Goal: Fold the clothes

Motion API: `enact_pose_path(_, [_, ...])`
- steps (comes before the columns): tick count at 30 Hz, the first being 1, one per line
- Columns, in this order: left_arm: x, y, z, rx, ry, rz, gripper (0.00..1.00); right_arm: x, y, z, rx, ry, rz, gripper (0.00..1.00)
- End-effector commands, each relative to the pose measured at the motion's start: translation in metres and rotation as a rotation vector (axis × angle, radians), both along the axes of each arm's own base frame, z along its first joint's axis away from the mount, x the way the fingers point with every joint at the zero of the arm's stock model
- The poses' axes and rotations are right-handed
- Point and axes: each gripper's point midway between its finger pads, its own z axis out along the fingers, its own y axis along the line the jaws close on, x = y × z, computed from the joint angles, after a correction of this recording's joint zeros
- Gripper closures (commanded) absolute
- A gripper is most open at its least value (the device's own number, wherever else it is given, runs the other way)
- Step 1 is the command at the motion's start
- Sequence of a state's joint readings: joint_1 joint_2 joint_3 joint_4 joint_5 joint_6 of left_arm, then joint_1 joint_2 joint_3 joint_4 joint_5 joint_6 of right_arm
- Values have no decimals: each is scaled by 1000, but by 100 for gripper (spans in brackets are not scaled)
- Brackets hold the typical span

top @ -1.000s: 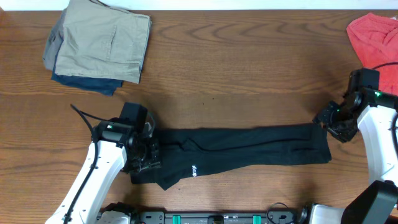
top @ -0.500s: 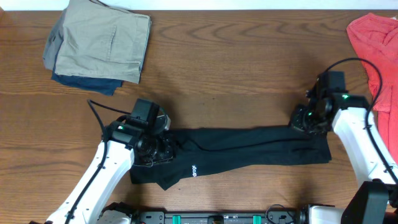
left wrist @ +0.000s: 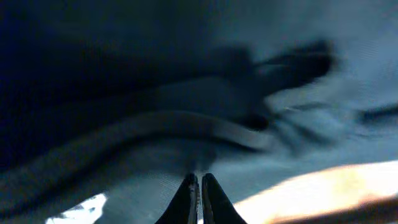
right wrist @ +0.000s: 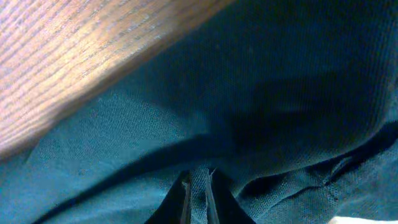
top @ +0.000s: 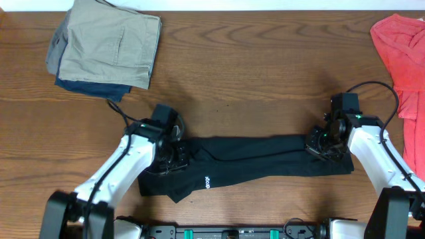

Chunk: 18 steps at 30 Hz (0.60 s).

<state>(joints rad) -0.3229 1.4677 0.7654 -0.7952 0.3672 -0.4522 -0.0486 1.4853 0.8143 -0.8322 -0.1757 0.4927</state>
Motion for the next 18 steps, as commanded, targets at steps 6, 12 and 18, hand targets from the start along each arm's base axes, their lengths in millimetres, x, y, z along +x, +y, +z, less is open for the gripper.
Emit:
enact_pose_path(6, [6, 18, -21, 131, 21, 93, 94, 0, 6, 2, 21, -1, -47, 88])
enact_pose_path(12, [10, 17, -21, 125, 4, 93, 94, -3, 12, -3, 28, 23, -28, 86])
enact_pose_path(18, [13, 28, -23, 180, -13, 105, 94, -9, 11, -18, 9, 86, -18, 87])
